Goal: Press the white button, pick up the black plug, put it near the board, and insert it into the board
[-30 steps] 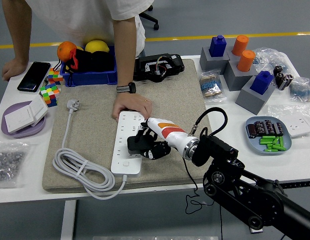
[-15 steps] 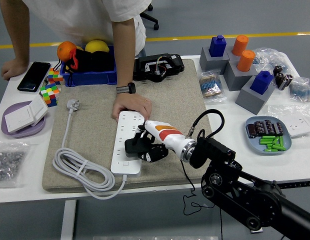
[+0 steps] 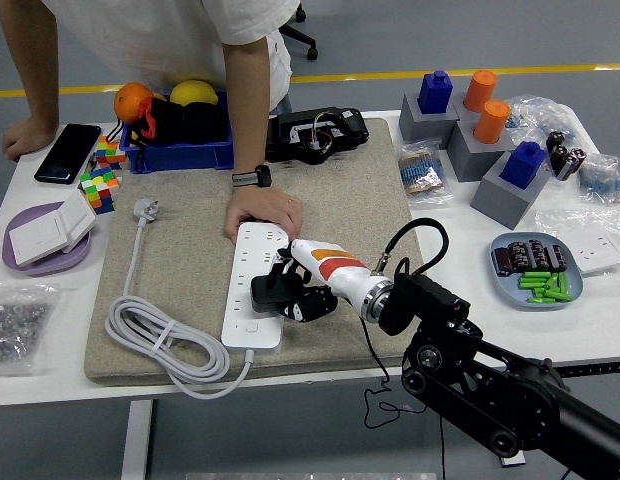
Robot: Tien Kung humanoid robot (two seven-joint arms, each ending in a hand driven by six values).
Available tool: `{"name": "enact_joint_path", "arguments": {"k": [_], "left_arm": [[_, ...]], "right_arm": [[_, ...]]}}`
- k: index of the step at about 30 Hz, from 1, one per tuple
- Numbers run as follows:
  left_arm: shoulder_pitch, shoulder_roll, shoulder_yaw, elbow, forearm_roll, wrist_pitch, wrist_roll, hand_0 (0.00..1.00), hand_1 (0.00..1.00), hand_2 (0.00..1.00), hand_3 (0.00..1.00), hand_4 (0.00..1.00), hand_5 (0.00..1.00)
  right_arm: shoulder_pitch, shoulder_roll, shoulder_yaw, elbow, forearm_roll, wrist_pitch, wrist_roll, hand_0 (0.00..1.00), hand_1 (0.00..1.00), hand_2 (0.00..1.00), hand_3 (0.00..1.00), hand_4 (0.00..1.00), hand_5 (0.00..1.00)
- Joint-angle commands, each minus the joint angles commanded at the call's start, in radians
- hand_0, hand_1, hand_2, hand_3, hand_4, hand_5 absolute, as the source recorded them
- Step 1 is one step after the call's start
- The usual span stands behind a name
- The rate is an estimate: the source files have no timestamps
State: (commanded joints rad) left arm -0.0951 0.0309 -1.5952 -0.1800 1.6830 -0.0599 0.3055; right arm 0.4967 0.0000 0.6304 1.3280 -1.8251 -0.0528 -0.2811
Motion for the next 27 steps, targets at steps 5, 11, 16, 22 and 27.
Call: {"name": "enact_joint_path", "arguments": {"k": [5,11,16,22,27], "left_arm": [[0.000,0.001,0.001,0.000,0.000,0.000,0.001,0.649,0.638,0.632,0.676,0.507,0.114],[0.001,0.002,0.000,0.000,0.009,-0.002,0.003,0.649,0.638,0.632,0.676,0.507,0.114],[0.000,0.004,0.001,0.000,0.012,-0.003,0.004,0.649,0.638,0.632,0.675,0.505,0.113],[0.000,0.005,0.000,0.000,0.015,-0.004,0.005,0.649,0.638,0.632,0.676,0.506,0.113],[0.001,0.006,0.000,0.000,0.012,-0.005,0.005,0.649,0.638,0.632,0.676,0.506,0.113]], "right_arm": [[-0.002,0.000,-0.012,0.002,0.000,0.000,-0.003,0.440,0.457,0.518,0.541,0.791,0.002],[-0.004,0.000,-0.025,0.010,0.000,-0.004,-0.006,0.440,0.456,0.518,0.541,0.791,0.002],[-0.003,0.000,-0.031,0.011,-0.004,-0.009,-0.007,0.438,0.456,0.518,0.541,0.790,0.002],[0.005,0.000,-0.036,0.011,-0.002,-0.016,0.001,0.438,0.455,0.517,0.541,0.791,0.002],[0.012,0.000,-0.042,0.002,0.001,-0.021,0.008,0.438,0.455,0.517,0.541,0.791,0.002]]}}
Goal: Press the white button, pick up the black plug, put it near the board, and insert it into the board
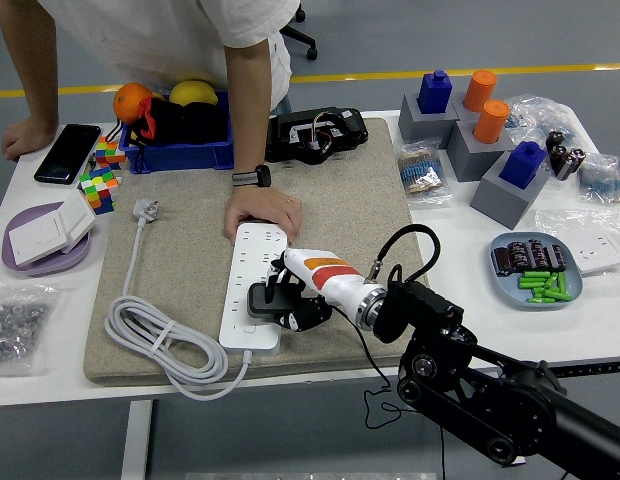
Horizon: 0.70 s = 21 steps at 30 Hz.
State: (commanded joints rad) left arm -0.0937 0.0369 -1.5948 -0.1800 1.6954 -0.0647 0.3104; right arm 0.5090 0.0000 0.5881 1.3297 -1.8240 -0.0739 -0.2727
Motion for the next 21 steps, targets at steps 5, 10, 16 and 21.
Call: {"name": "enact_joint_path", "arguments": {"k": [5,10,16,21], "left_arm": [[0.000,-0.001,-0.003,0.000,0.004,0.000,0.000,0.649,0.638,0.633,0.676,0.506,0.113],[-0.001,-0.002,-0.004,0.000,0.002,0.001,-0.001,0.649,0.639,0.631,0.676,0.506,0.113],[-0.002,-0.001,-0.006,0.000,0.002,0.002,-0.001,0.649,0.638,0.632,0.676,0.506,0.113],[-0.002,-0.002,-0.009,0.000,0.006,0.002,-0.001,0.649,0.638,0.632,0.676,0.507,0.114]], "right_arm": [[0.013,0.000,-0.006,-0.022,0.005,-0.003,0.007,0.436,0.453,0.516,0.540,0.792,0.002],[0.023,0.000,-0.009,-0.043,0.007,-0.005,0.010,0.435,0.453,0.515,0.540,0.792,0.002],[0.031,0.000,-0.013,-0.043,0.011,-0.008,0.014,0.433,0.453,0.515,0.540,0.792,0.002],[0.041,0.000,-0.017,-0.039,0.015,-0.011,0.018,0.431,0.452,0.514,0.541,0.792,0.002]]}}
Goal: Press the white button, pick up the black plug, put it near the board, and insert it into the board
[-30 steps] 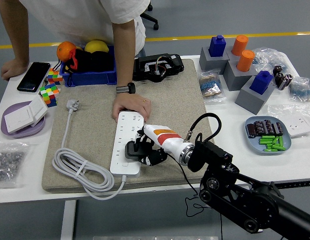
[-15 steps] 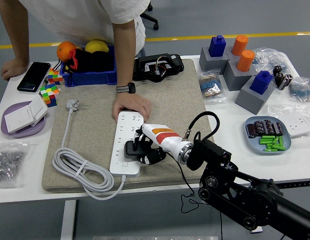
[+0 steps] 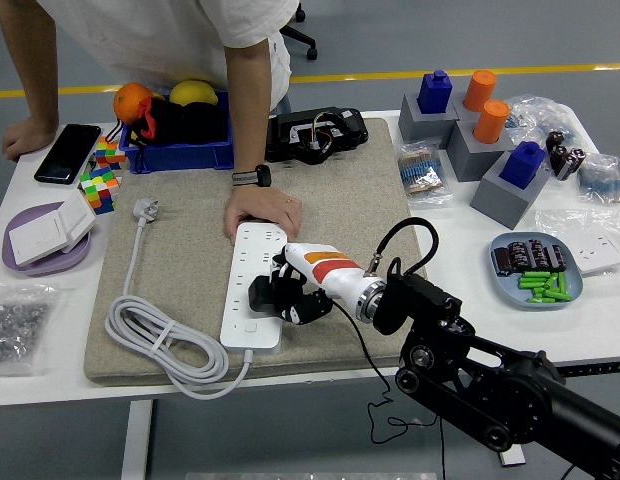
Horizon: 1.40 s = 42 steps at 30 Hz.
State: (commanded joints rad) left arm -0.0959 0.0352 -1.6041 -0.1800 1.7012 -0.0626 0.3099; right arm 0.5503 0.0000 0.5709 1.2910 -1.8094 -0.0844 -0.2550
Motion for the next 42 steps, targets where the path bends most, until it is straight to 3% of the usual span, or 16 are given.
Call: {"name": "enact_joint_path", "arguments": {"k": [42], "left_arm": [[-0.003,-0.005,-0.008,0.000,-0.009,0.005,-0.003,0.649,0.638,0.631,0.675,0.505,0.115]], "right_arm": [[-0.018,0.000,0.019,0.009,-0.010,0.021,-0.001,0.423,0.451,0.514,0.540,0.789,0.002]]}}
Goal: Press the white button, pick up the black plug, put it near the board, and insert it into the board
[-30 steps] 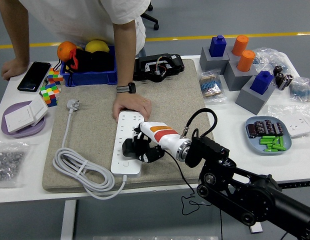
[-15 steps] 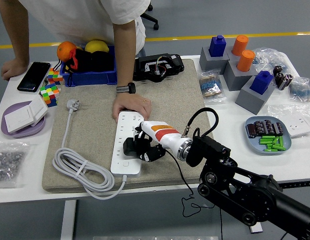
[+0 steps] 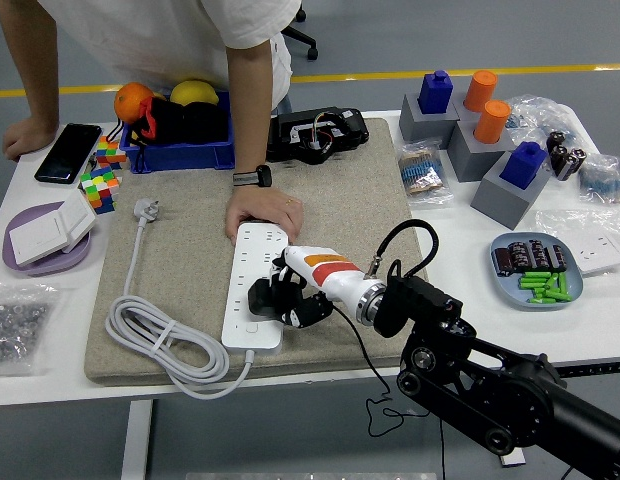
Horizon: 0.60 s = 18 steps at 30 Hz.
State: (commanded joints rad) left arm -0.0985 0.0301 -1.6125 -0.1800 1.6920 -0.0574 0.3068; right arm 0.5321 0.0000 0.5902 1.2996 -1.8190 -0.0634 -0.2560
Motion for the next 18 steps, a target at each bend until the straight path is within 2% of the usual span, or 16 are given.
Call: {"name": "enact_joint_path", "arguments": {"k": [18], "left_arm": [[0.003,-0.001,0.005,0.000,-0.003,0.001,0.001,0.648,0.638,0.630,0.674,0.500,0.117]], "right_arm": [[-0.012,-0.001,-0.008,-0.017,-0.005,0.011,0.005,0.418,0.452,0.514,0.540,0.789,0.002]]}}
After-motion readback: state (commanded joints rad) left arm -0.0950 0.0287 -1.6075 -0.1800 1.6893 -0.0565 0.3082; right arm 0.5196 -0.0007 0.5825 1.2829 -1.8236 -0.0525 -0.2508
